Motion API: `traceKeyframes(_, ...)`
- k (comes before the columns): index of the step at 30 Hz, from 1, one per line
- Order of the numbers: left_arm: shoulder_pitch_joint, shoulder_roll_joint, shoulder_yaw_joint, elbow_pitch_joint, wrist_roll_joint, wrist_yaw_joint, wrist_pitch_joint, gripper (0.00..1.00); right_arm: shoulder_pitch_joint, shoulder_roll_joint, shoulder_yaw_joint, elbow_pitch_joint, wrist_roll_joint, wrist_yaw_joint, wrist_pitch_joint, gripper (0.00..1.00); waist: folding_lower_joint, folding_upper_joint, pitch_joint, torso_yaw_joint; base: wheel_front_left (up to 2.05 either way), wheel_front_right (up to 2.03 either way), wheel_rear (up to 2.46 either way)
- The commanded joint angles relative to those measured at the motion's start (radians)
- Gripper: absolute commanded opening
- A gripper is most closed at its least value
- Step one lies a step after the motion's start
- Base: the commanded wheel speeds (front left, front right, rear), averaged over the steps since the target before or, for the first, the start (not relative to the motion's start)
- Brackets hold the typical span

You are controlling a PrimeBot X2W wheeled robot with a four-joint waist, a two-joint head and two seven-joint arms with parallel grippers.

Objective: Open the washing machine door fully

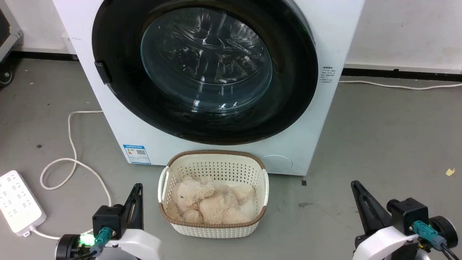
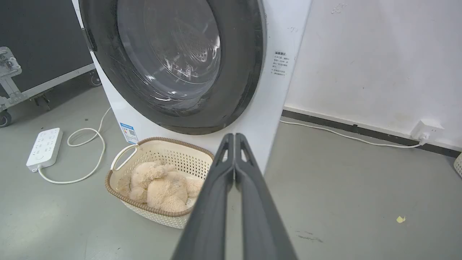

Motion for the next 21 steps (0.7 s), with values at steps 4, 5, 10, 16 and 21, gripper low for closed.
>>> traceKeyframes(4, -0.015, 0.0, 0.0, -0.004, 0.009, 0.003, 0.0, 0.0, -0.012, 0.004, -0.001, 0.001, -0.008, -0.001, 0.0, 0.0, 0.0, -0.0001, 0.0, 0.0, 0.0, 0.0, 0.0)
traceKeyframes(5, -0.015, 0.0, 0.0, -0.004, 0.009, 0.003, 0.0, 0.0, -0.012, 0.004, -0.001, 0.001, -0.008, -0.001, 0.0, 0.0, 0.0, -0.0001, 0.0, 0.0, 0.0, 0.0, 0.0)
traceKeyframes(10, -0.015, 0.0, 0.0, -0.004, 0.009, 0.003, 0.0, 0.0, -0.012, 0.004, -0.001, 0.001, -0.008, -0.001, 0.0, 0.0, 0.0, -0.0001, 0.0, 0.0, 0.0, 0.0, 0.0)
traceKeyframes(16, -0.015, 0.0, 0.0, -0.004, 0.009, 0.003, 0.0, 0.0, -0.012, 0.004, -0.001, 0.001, -0.008, -0.001, 0.0, 0.0, 0.0, -0.0001, 0.0, 0.0, 0.0, 0.0, 0.0)
traceKeyframes(21, -0.015, 0.0, 0.0, -0.004, 0.009, 0.003, 0.0, 0.0, -0.012, 0.004, -0.001, 0.001, -0.008, -0.001, 0.0, 0.0, 0.0, -0.0001, 0.0, 0.0, 0.0, 0.0, 0.0)
